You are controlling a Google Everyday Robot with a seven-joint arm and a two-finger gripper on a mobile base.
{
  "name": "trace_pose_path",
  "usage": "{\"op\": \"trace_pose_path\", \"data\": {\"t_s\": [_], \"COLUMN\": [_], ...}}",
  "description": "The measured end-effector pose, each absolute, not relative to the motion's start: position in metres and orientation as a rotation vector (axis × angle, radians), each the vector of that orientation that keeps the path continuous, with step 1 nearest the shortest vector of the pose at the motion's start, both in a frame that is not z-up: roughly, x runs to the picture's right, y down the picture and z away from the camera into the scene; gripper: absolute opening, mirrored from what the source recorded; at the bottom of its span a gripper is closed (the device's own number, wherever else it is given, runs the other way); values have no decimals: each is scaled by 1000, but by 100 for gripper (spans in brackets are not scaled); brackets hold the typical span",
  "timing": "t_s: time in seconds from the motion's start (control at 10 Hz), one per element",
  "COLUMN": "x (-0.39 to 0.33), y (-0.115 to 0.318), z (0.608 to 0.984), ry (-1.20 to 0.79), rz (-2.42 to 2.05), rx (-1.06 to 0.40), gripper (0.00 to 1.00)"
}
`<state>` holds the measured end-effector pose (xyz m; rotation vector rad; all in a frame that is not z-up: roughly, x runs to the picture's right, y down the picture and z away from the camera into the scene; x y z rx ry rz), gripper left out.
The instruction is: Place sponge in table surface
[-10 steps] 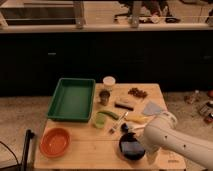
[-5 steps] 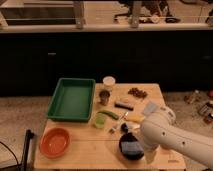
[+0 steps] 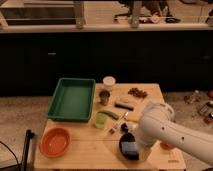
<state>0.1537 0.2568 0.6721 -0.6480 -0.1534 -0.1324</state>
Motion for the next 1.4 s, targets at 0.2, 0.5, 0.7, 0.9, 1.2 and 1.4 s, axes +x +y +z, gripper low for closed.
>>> {"op": "trace_pose_path", "data": {"t_s": [0.2,0.5,0.7,0.9,1.2,1.4], "x": [152,150,147,145,139,137], "y": [256,256,257,258,260,261], "z": [674,679,683,687,692,695], "ry": [-145,-148,-153,-158,-159,-160], "rz": [-71,-60,-59,-63,-80,-84], "rx": [-642,-638,-642,-647,-664,-669], "gripper": [74,45,41,54,66,66]}}
